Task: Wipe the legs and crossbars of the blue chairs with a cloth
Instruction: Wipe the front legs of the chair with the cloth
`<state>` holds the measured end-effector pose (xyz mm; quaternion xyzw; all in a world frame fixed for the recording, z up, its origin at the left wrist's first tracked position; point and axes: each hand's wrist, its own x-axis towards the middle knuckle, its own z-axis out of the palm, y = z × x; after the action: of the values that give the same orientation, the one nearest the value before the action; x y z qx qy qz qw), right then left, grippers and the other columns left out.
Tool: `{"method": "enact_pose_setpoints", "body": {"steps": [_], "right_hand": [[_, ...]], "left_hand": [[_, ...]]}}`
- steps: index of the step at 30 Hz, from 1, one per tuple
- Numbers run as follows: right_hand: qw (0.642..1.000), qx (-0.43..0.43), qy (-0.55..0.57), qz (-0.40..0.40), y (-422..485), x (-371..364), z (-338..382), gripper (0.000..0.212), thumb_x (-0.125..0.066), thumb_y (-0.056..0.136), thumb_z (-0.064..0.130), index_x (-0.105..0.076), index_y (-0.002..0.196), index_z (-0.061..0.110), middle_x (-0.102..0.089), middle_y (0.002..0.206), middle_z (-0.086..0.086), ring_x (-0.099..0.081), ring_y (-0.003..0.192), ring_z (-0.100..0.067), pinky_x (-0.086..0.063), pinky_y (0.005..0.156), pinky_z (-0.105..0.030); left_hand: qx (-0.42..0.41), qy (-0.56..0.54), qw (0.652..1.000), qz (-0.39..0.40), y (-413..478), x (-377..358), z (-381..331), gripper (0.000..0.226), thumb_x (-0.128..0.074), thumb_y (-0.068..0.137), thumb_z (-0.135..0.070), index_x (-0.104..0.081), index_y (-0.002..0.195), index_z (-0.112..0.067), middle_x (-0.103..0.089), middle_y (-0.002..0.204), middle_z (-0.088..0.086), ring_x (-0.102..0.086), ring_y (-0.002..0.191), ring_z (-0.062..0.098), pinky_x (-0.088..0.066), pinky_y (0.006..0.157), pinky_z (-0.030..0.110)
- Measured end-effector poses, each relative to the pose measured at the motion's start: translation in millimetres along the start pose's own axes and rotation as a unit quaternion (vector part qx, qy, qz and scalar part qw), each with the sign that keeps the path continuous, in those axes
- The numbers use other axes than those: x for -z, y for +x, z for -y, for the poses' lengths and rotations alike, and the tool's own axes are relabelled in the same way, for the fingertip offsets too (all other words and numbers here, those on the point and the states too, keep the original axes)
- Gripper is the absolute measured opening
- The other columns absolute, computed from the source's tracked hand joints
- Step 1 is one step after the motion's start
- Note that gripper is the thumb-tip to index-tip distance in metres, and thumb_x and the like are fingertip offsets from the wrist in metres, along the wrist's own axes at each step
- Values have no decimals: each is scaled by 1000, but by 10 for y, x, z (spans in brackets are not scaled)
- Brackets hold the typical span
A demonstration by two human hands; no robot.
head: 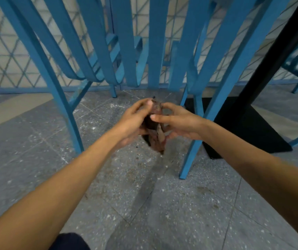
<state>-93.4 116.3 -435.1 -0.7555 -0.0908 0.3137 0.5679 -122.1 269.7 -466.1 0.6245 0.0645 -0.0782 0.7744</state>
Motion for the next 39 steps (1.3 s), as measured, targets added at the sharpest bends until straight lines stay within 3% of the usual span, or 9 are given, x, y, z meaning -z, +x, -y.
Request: {"method": "enact_pose_setpoints", "body": {"steps": [3, 8, 10, 13, 16, 21, 29, 35, 39], "right_hand": [[998, -7, 48, -27, 228, -175, 90, 38, -61, 92, 11, -47, 127, 4, -67, 108, -21, -69, 88, -35, -58, 72, -48], [990, -5, 104, -99, 468, -462, 204, 24, -52, 95, 6, -52, 118, 1, -71, 90, -18, -70, 68, -25, -59, 54, -40], [981, 15, 146, -126, 546, -519, 243, 28, -53, 95, 7, -51, 122, 1, -71, 92, -18, -70, 68, -25, -57, 50, -37], [963, 55, 184, -191, 632, -492, 307, 28, -56, 94, 10, -55, 119, -3, -69, 76, -12, -69, 56, -20, -57, 50, -36], [953, 66, 197, -219, 656, -459, 336, 23, -57, 94, 10, -59, 109, -6, -69, 73, -13, -68, 52, -20, -58, 50, -39], [946, 67, 246, -202, 714, -453, 449, 21, -56, 94, 7, -53, 112, -3, -70, 90, -19, -71, 75, -29, -59, 62, -52], [955, 20, 232, -187, 828, -426, 559, 27, -44, 97, -2, -48, 123, -5, -67, 81, -17, -67, 46, -19, -52, 37, -39], [958, 6, 220, -182, 869, -489, 642, 31, -46, 95, -4, -43, 126, -3, -67, 90, -19, -68, 71, -26, -56, 46, -50], [967, -11, 184, -176, 813, -541, 708, 32, -45, 96, -3, -41, 128, -3, -66, 87, -18, -67, 56, -22, -51, 35, -41]], "left_hand": [[63, 50, 997, 15, -91, 604, -263, 52, -42, 90, -57, -50, 129, -24, -65, 109, 1, -67, 100, 28, -56, 80, 41], [81, 238, 914, -319, -109, 1868, -428, 26, -61, 88, -25, -63, 99, -1, -65, 93, 18, -62, 44, 10, -48, 43, 20], [71, 296, 876, -374, -120, 2180, -541, 37, -66, 85, -28, -60, 105, 3, -62, 99, 20, -61, 60, 19, -48, 50, 28], [-24, 288, 895, -341, 1, 2151, -765, 53, -71, 82, -20, -45, 125, -4, -52, 108, 9, -50, 94, 20, -43, 74, 35], [-57, 147, 926, -342, 113, 2091, -854, 51, -68, 84, -20, -44, 128, -13, -52, 117, 1, -50, 104, 20, -43, 84, 45], [-88, 181, 906, -373, 154, 2140, -779, 36, -57, 92, -19, -51, 126, -9, -54, 110, 2, -50, 100, 19, -39, 82, 37], [-132, 245, 871, -405, -43, 2305, -622, 29, -62, 89, -19, -57, 115, -7, -64, 110, 9, -60, 99, 21, -51, 90, 37], [-139, 262, 853, -430, -298, 2230, -562, 32, -59, 92, -16, -54, 121, -3, -59, 107, 4, -57, 97, 16, -48, 86, 27], [-116, 266, 844, -450, -522, 2166, -563, 31, -61, 90, -19, -55, 117, -4, -62, 107, 7, -60, 99, 21, -51, 89, 36]]}}
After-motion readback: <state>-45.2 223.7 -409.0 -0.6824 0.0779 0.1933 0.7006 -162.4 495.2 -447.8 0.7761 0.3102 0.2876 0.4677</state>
